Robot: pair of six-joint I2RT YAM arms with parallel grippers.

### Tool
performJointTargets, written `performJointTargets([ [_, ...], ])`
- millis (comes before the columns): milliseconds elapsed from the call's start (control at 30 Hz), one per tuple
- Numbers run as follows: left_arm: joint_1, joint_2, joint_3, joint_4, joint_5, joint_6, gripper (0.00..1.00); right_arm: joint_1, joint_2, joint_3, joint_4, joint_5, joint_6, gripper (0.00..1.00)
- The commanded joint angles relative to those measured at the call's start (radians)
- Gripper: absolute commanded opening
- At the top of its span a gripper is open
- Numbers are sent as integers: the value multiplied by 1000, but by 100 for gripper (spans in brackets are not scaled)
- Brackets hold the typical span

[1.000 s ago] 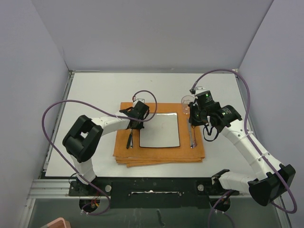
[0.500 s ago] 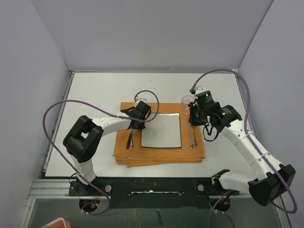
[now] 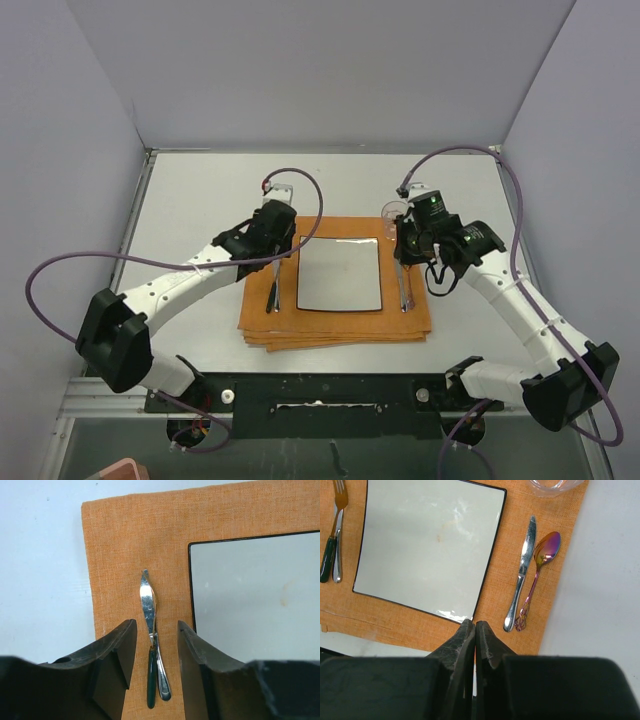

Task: Set the dinner table for one person
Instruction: Adjust the fork on the napkin.

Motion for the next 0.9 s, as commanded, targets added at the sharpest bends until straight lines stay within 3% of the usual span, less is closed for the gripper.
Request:
performJointTargets([
  [0, -3, -37, -54, -53, -11, -2, 33, -8, 16, 7, 58, -27, -2, 0],
  [267, -4, -23, -181, -56, 16, -58, 31, -8, 31, 33, 52, -26, -6, 0],
  [867, -3, 89, -214, 50, 133, -112, 30, -7, 20, 51, 25, -1, -3, 0],
])
